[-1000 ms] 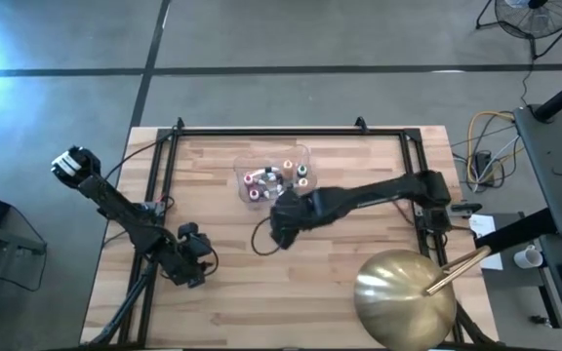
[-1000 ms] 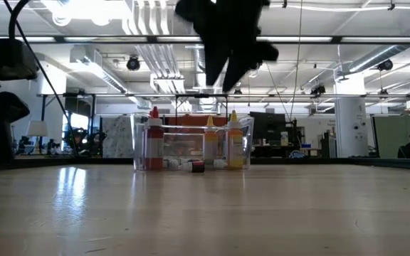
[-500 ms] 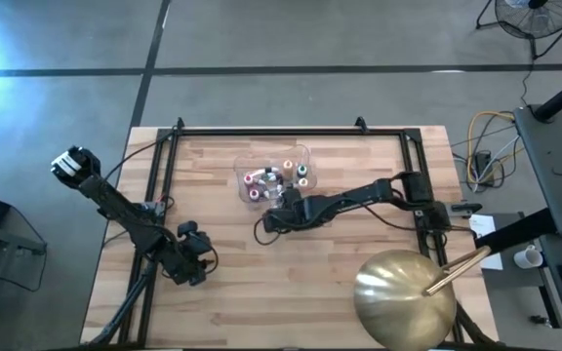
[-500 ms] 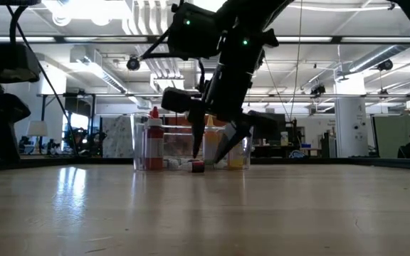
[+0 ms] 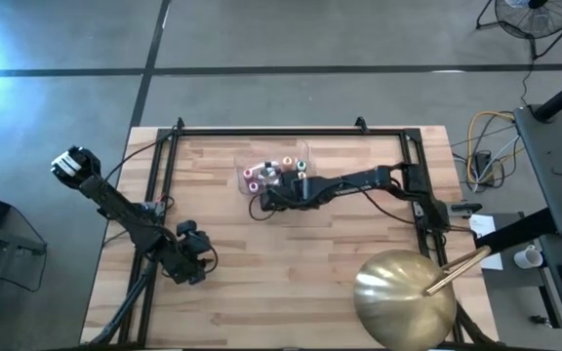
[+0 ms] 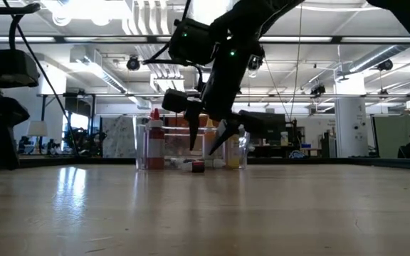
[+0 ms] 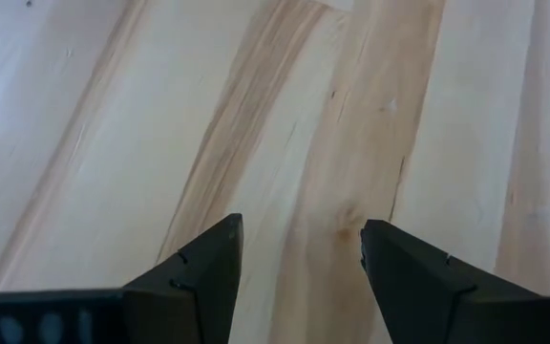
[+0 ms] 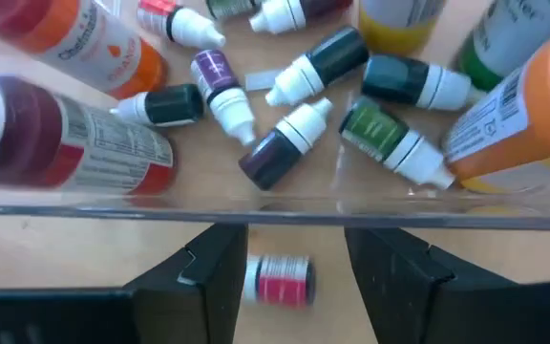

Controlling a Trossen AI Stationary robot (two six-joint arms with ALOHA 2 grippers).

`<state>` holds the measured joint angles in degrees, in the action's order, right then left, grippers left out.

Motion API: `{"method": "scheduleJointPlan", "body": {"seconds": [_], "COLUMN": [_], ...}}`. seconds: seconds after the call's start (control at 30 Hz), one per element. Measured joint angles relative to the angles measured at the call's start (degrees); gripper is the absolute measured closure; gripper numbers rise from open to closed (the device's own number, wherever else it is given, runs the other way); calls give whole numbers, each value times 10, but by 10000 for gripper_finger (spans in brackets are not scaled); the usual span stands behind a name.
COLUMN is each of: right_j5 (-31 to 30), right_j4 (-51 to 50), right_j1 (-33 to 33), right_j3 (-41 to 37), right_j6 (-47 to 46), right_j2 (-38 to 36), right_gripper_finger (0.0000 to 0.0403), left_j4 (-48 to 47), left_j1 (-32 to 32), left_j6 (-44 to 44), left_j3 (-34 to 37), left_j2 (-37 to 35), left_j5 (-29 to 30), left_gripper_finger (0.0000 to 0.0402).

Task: Pick & Place food coloring
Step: Adjust the transparent bin, then put the small pink food coloring bottle in the transparent bin

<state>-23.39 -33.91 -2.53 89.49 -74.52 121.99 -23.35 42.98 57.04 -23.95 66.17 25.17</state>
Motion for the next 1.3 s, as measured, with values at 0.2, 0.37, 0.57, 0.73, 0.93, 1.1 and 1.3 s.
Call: {"method": "scheduleJointPlan", "body": {"seconds": [0.2, 0.37, 0.57, 0.73, 0.93, 1.1, 1.3], "right_j5": [10, 32, 39, 39, 35, -11, -10], "right_j4": [7, 3, 3, 3, -14, -46, -46], "right_j1": [5, 37, 77, 84, 84, 100, 114], "right_j3": [10, 9, 9, 7, 6, 4, -35], "right_j6": [120, 314, 535, 592, 490, 473, 580], "right_j2": [0, 0, 0, 0, -1, -4, -4], "right_gripper_finger": [234, 234, 234, 234, 234, 234, 234], "left_j4": [1, 3, 3, 3, 4, 4, 4], "left_j1": [0, 0, 0, -1, -5, -18, -82], "left_j6": [12, 14, 16, 16, 29, 67, 143], "left_j3": [6, 7, 7, 7, 7, 8, 12], "left_j2": [0, 0, 0, 0, -9, -31, -39], "left_j5": [0, 0, 0, -1, -16, -19, -21], "left_gripper_finger": [213, 213, 213, 213, 213, 213, 213]}}
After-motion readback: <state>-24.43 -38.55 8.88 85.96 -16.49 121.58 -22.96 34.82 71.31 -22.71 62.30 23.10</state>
